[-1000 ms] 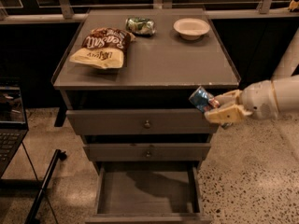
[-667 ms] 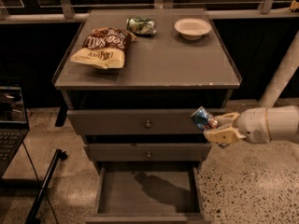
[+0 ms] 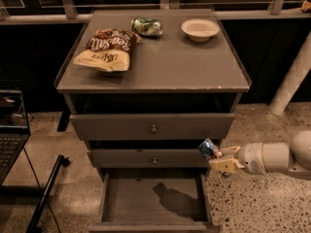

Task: Place redbull can into bottom drawer

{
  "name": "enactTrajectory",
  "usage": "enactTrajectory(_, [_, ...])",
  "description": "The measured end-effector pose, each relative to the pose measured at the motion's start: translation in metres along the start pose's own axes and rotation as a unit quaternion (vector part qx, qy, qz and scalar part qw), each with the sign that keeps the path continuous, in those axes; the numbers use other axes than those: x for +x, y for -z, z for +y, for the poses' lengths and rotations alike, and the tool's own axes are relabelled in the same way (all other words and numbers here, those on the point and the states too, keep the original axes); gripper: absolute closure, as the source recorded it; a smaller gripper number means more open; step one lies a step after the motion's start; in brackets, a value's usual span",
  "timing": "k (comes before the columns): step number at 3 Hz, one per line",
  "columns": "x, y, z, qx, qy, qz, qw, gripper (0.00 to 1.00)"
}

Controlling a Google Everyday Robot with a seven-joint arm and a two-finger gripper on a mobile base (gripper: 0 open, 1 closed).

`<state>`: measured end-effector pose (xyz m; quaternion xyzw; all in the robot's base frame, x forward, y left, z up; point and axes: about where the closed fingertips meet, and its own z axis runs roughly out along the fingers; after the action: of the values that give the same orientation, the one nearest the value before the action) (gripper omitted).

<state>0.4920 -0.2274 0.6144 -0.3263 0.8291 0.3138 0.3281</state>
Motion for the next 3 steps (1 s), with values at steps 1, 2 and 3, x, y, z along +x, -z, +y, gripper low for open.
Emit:
enactTrajectory(1, [0.0,0.0,0.0,0.0,0.0,0.0,1.0,1.0])
enactTrajectory(2, [0.025,-0.015,-0.008,-0.001,-0.024,-0.014,0.9996,1.0])
enactTrajectory(3, [0.075,-0.049,-0.019,-0.008,-0.067,-0.04,0.9969,1.0])
